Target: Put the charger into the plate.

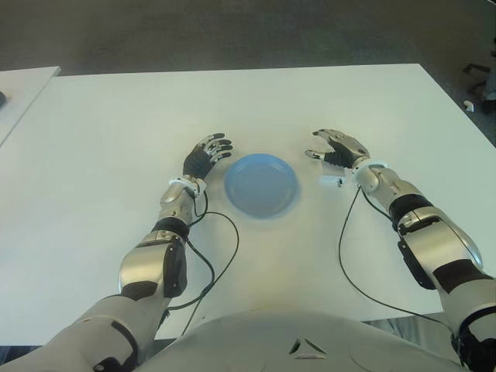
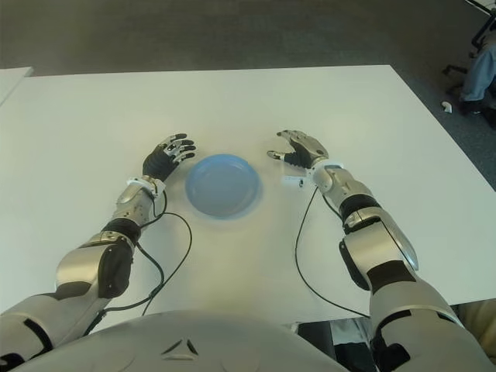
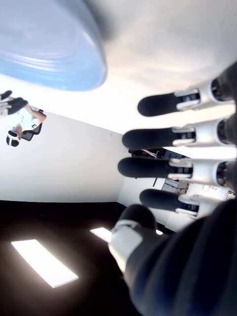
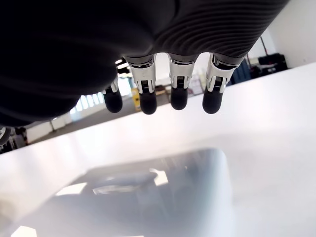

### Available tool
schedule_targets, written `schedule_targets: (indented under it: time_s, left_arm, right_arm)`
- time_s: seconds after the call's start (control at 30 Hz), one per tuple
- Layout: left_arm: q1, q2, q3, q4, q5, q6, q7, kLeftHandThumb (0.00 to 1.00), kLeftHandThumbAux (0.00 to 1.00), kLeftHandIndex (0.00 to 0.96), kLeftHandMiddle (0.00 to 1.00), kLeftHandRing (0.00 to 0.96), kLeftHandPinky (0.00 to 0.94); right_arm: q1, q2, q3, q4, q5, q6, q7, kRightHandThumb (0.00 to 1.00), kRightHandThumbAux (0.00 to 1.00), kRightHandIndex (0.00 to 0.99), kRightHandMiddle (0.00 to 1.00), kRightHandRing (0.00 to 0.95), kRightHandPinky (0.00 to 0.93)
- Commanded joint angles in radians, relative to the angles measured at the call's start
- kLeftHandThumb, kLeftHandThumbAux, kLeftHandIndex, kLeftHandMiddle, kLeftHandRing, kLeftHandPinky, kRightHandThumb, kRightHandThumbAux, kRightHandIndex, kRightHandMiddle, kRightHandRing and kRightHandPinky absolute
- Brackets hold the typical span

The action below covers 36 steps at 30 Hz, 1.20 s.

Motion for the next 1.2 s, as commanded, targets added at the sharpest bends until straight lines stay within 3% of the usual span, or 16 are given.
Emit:
schedule_targets:
  time_s: [0.03,0.23,0.6,1.2]
  left_arm:
    - [0.03,0.0,-0.012,0.027,0.025,0.033,0.031,0.005,0.552,0.296,0.378,0.342,0.317]
    - [0.03,0.001,-0.019,0.026,0.039,0.035,0.048,0.004,0.55,0.294,0.379,0.339,0.307]
    - [0.029,0.004,-0.026,0.024,0.055,0.041,0.065,0.001,0.545,0.292,0.379,0.338,0.312]
    - [0.026,0.005,-0.016,0.025,0.039,0.043,0.048,0.0,0.557,0.305,0.382,0.349,0.326]
  right_arm:
    - [0.034,-0.014,0.014,-0.019,-0.011,-0.018,0.005,0.339,0.144,0.0,0.0,0.0,0.0]
    - [0.07,-0.036,0.021,-0.047,-0.011,-0.041,0.016,0.352,0.143,0.0,0.0,0.0,0.0]
    - [0.128,-0.129,0.01,-0.156,0.005,-0.111,0.117,0.339,0.14,0.0,0.0,0.0,0.0]
    - [0.11,-0.198,0.028,-0.214,-0.033,-0.128,0.193,0.323,0.119,0.0,0.0,0.0,0.0]
